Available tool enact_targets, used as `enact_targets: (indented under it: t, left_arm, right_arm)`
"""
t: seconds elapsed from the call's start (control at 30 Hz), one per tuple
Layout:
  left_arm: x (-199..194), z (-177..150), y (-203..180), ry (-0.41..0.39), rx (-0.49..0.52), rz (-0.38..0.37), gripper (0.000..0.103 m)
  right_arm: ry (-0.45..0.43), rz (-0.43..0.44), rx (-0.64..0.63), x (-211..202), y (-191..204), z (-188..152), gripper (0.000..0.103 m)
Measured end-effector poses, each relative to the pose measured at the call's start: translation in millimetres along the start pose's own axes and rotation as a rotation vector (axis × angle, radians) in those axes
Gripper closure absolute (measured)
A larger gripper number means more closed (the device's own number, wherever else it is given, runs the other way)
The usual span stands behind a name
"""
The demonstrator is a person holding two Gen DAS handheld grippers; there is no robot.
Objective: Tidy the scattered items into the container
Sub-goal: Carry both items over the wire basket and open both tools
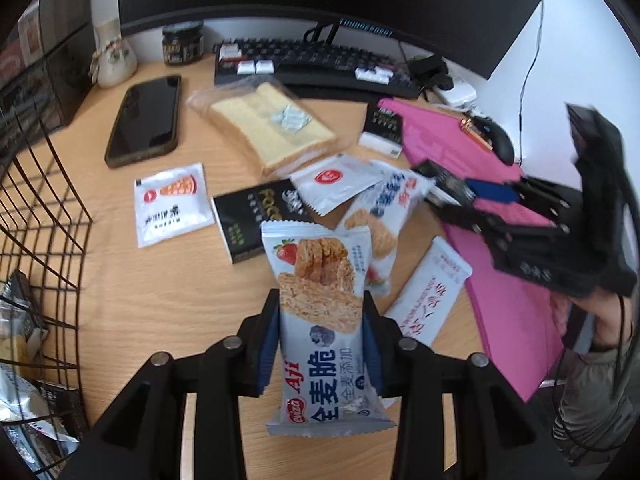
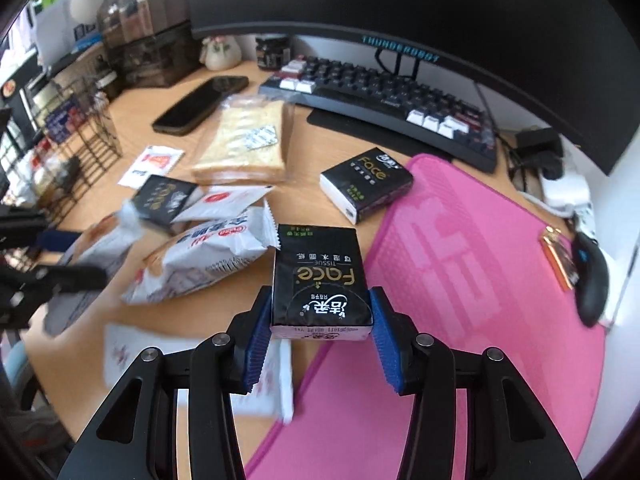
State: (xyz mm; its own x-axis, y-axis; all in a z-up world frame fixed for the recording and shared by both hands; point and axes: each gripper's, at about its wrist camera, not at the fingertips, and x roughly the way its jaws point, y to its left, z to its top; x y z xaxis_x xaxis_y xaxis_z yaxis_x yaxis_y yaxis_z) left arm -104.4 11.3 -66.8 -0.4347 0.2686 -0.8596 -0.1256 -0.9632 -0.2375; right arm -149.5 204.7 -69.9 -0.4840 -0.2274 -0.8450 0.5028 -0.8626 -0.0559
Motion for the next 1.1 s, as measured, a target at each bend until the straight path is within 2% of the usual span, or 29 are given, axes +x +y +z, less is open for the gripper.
enact_targets:
  t: [0.13, 0.27, 0.33, 0.47, 0.57, 0.7, 0.8, 0.87, 1.0, 1.07, 1.1]
  left_arm:
    - [-25, 0, -10, -0.047, 0.017, -0.005, 0.063]
    - [-58, -2, -9, -0.106, 0.017, 0.005, 0.063]
    - [-74, -2, -1, -0.135, 0.003, 0.018, 0.063]
    - [-116, -8, 32, -0.203, -0.057, 0.078, 0.063]
    - [-154, -19, 69, -0.262, -0.126, 0.154, 0.062]
    - [-190, -42, 130, -0.297, -0.237, 0.247, 0.063]
    - [-200, -62, 172, -0.284, -0.313, 0.306, 0.063]
    - [-201, -72, 195, -0.275, -0.354, 0.325, 0.063]
    - [-197, -80, 217, -0.269, -0.391, 0.324, 0.062]
    - [-195, -80, 220, -0.26, -0.402, 0.329, 0.05]
    - [-194, -80, 221, -0.261, -0.407, 0.338, 0.037]
  right_arm:
    - [-0.049, -0.004, -0.001, -41, 9, -5, 0.056]
    - [-0.124, 0.011, -0.021, -78, 27, 5, 0.056]
    - [-0.154, 0.045, -0.052, -91, 48, 17, 0.056]
    - [-0.216, 0.161, -0.153, -108, 116, 49, 0.056]
    - [-0.252, 0.228, -0.238, -114, 175, 73, 0.055]
    - [-0.25, 0.343, -0.319, -105, 244, 99, 0.055]
    - [-0.227, 0.361, -0.365, -90, 282, 109, 0.055]
    - [-0.205, 0.381, -0.373, -76, 301, 114, 0.055]
    - [-0.176, 0.391, -0.375, -54, 320, 120, 0.055]
    - [-0.158, 0.379, -0.371, -47, 325, 123, 0.054]
    - [-0.15, 0.374, -0.366, -44, 324, 125, 0.054]
